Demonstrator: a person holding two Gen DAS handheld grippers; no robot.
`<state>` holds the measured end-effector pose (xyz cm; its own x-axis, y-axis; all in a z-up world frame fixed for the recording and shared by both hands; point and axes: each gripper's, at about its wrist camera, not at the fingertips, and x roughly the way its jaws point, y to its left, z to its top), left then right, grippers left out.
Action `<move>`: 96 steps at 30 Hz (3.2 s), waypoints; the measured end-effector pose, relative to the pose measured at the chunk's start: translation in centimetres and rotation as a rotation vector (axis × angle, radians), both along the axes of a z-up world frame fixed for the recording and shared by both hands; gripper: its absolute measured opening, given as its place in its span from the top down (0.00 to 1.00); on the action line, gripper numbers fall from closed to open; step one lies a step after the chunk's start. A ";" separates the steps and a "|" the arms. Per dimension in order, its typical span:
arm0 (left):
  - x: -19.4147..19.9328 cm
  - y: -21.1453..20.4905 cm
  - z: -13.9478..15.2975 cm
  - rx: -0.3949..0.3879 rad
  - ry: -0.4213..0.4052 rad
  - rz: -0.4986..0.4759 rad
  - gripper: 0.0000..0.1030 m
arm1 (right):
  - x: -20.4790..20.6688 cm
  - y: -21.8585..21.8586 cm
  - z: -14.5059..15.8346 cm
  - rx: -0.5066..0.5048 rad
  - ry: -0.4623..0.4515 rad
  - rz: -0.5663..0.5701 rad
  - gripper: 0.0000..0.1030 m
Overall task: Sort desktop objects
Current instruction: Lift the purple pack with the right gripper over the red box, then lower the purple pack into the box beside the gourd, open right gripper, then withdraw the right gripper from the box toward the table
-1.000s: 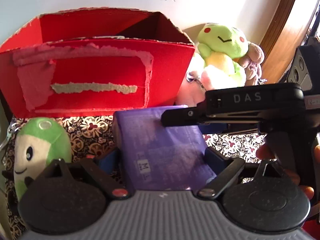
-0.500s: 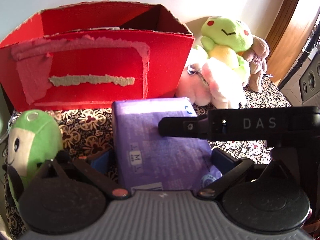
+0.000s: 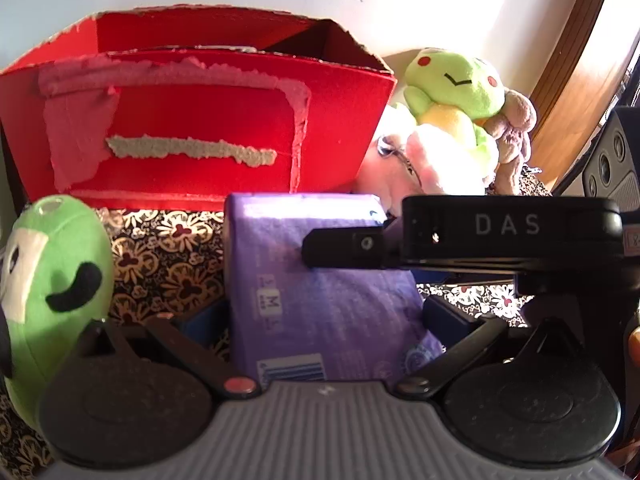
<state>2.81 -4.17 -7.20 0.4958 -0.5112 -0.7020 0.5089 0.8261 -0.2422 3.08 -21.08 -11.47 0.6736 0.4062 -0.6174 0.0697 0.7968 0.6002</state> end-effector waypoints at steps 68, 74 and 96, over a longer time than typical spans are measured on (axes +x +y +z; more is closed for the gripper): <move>22.7 -7.6 4.9 0.195 0.157 -0.208 0.27 | 20.2 -2.0 13.5 -0.298 -0.002 -0.021 0.77; 23.3 -4.5 6.4 0.151 0.141 -0.144 0.24 | 20.7 -1.0 14.2 -0.297 0.069 0.051 0.60; 21.0 2.6 8.2 0.059 0.004 -0.004 0.21 | 25.1 4.0 11.1 -0.206 0.157 0.169 0.64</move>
<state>23.84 -1.53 1.04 0.4911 -0.4708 -0.7329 0.5114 0.8369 -0.1949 28.15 -17.09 -0.34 0.4972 0.3598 -0.7895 0.0049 0.9088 0.4173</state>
